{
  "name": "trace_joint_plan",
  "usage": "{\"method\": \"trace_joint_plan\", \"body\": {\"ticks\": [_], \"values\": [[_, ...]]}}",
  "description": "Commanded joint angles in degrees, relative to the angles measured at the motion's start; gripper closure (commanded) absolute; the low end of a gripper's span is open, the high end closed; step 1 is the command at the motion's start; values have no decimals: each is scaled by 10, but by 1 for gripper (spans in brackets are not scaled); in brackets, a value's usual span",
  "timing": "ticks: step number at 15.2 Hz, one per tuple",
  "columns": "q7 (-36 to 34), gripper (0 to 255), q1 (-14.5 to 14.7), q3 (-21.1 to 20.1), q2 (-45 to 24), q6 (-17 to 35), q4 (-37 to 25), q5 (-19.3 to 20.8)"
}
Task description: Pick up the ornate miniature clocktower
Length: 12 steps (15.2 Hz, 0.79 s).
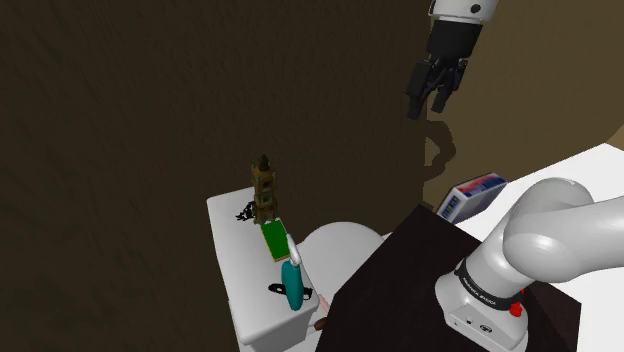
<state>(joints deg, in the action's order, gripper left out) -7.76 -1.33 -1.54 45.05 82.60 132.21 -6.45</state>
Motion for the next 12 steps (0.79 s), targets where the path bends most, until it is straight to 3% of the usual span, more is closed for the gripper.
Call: {"method": "trace_joint_plan", "body": {"ticks": [1, 12], "values": [[0, 0, 0, 0, 0, 0, 0, 0], [175, 0, 50, 12, -171, 216, 19, 32]]}}
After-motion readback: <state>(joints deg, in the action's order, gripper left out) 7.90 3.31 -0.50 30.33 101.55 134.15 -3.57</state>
